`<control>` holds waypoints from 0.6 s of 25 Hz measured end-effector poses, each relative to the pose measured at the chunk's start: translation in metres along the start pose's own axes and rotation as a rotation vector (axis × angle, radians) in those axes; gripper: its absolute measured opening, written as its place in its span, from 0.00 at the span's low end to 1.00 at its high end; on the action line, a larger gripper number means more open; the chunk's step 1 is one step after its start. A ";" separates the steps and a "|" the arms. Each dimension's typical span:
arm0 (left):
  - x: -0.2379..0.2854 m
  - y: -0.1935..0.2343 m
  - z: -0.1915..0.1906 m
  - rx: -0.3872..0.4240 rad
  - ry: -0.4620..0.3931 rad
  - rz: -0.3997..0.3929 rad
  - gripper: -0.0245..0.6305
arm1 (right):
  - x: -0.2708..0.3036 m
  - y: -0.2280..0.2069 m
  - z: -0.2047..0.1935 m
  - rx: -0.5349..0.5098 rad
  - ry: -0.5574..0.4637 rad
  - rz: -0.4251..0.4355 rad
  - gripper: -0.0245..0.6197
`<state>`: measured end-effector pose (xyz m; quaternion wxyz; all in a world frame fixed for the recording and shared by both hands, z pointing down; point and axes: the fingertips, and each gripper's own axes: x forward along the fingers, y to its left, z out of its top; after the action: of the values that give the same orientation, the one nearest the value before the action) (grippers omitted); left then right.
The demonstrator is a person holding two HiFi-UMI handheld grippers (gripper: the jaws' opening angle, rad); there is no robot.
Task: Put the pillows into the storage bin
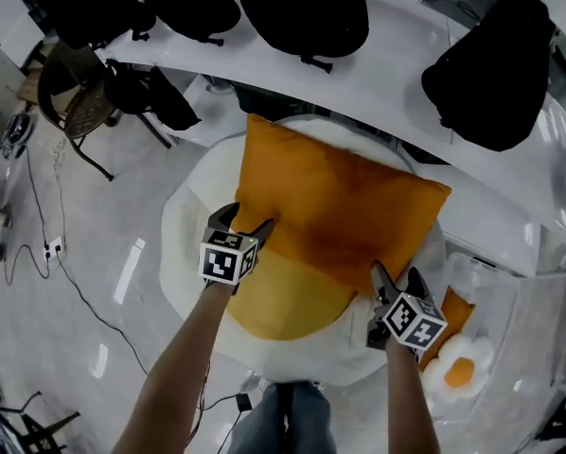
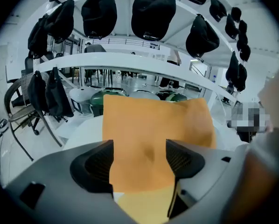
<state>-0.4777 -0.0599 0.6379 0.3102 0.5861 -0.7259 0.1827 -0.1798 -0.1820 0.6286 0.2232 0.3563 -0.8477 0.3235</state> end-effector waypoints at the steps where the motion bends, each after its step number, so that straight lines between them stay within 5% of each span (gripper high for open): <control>1: 0.010 0.005 -0.001 0.010 -0.001 0.007 0.56 | 0.008 -0.006 -0.003 0.002 0.001 -0.001 0.73; 7: 0.059 0.036 -0.012 0.044 0.019 0.050 0.57 | 0.058 -0.035 -0.019 0.012 -0.019 0.000 0.81; 15: 0.113 0.039 -0.023 0.001 -0.032 -0.030 0.61 | 0.116 -0.046 -0.021 0.005 -0.095 0.002 0.83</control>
<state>-0.5238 -0.1189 0.7342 0.3011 0.5998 -0.7218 0.1691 -0.2170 -0.2447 0.7317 0.1814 0.3709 -0.8569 0.3086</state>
